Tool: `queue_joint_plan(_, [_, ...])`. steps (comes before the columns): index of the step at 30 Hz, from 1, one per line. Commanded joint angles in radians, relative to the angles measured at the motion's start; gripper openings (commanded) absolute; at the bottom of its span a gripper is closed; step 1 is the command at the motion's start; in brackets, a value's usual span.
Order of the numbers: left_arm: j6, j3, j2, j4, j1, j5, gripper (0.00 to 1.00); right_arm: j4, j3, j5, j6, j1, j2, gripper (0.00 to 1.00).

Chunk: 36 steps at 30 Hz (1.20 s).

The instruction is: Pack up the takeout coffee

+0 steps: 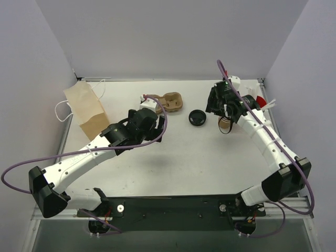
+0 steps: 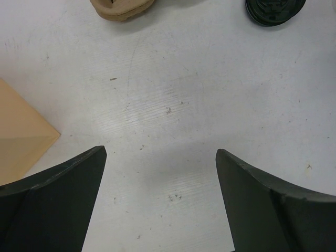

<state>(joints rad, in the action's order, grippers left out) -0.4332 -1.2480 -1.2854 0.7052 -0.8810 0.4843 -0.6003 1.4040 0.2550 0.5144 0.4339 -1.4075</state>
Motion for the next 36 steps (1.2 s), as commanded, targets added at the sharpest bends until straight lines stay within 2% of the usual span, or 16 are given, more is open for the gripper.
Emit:
queue_joint_plan(1, [0.007, -0.057, 0.001, 0.034, 0.016, -0.009, 0.97, 0.014, 0.101, -0.078, -0.082, -0.101, -0.096, 0.47])
queue_joint_plan(4, [0.008, -0.065, 0.008, 0.050, 0.020, -0.007, 0.96, 0.025, 0.142, -0.131, -0.099, -0.159, -0.163, 0.38])
queue_joint_plan(6, [0.008, -0.062, 0.011, 0.050, 0.024, -0.009, 0.96, 0.030, 0.176, -0.137, -0.117, -0.175, -0.215, 0.37])
queue_joint_plan(14, [0.011, -0.057, 0.024, 0.059, 0.037, -0.013, 0.97, 0.030, 0.219, -0.118, -0.155, -0.227, -0.344, 0.23])
queue_joint_plan(36, [0.024, -0.083, 0.001, 0.070, 0.059, -0.029, 0.96, 0.030, 0.253, -0.142, -0.166, -0.264, -0.467, 0.21])
